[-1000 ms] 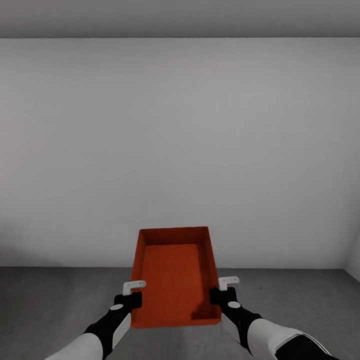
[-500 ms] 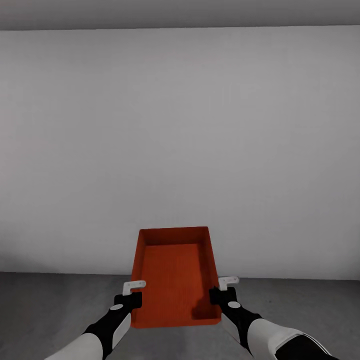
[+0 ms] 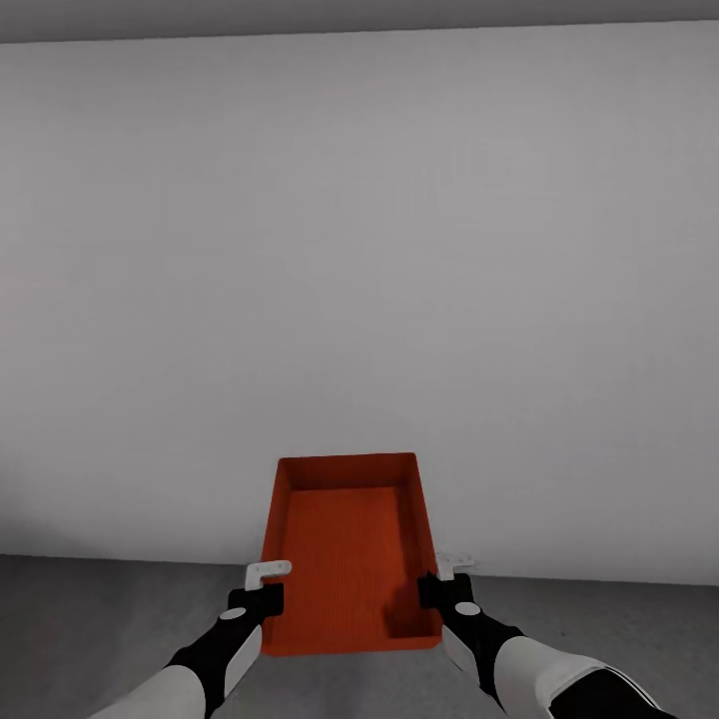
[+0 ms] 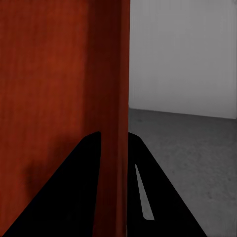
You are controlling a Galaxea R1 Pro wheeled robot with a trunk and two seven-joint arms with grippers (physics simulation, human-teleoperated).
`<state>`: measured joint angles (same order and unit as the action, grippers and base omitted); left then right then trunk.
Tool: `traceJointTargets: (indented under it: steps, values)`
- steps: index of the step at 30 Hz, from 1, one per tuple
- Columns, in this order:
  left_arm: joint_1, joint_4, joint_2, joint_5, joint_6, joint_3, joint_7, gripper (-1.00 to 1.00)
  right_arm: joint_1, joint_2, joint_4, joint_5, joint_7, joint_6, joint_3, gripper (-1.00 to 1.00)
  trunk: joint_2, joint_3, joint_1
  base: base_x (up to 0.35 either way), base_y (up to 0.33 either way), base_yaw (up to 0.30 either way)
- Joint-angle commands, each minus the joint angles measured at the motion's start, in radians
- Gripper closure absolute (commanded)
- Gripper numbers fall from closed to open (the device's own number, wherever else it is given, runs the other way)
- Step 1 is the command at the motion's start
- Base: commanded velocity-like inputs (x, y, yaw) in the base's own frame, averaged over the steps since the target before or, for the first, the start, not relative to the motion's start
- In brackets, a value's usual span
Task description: Move the two storage containers from the living room to the garage. In the garage, place one container on the floor and stack the other container on top of it (either order is fine).
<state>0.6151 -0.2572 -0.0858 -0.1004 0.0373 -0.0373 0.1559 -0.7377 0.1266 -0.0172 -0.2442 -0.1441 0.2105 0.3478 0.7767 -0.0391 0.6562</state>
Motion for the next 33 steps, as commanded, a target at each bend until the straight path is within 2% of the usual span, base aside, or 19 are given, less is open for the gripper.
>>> traceJointTargets:
  steps: [1, 10, 33]
  values:
    - [0.000, 0.004, 0.012, -0.012, 0.004, -0.001, 0.030, 1.00, -0.002, 0.001, -0.003, 0.004, -0.003, 0.038, -0.038, 1.00, 0.001, -0.002, 0.001, 0.322, 0.000, 0.000]
    - [0.000, 0.003, 0.012, -0.012, 0.005, -0.002, 0.030, 1.00, -0.002, 0.001, -0.003, 0.004, -0.003, 0.038, -0.038, 1.00, 0.001, -0.002, 0.001, 0.276, 0.000, 0.000]
    - [0.000, 0.001, 0.012, -0.012, 0.004, -0.001, 0.031, 1.00, -0.002, 0.001, -0.002, 0.003, -0.003, 0.035, -0.038, 1.00, 0.001, -0.032, 0.001, 0.006, 0.000, 0.000]
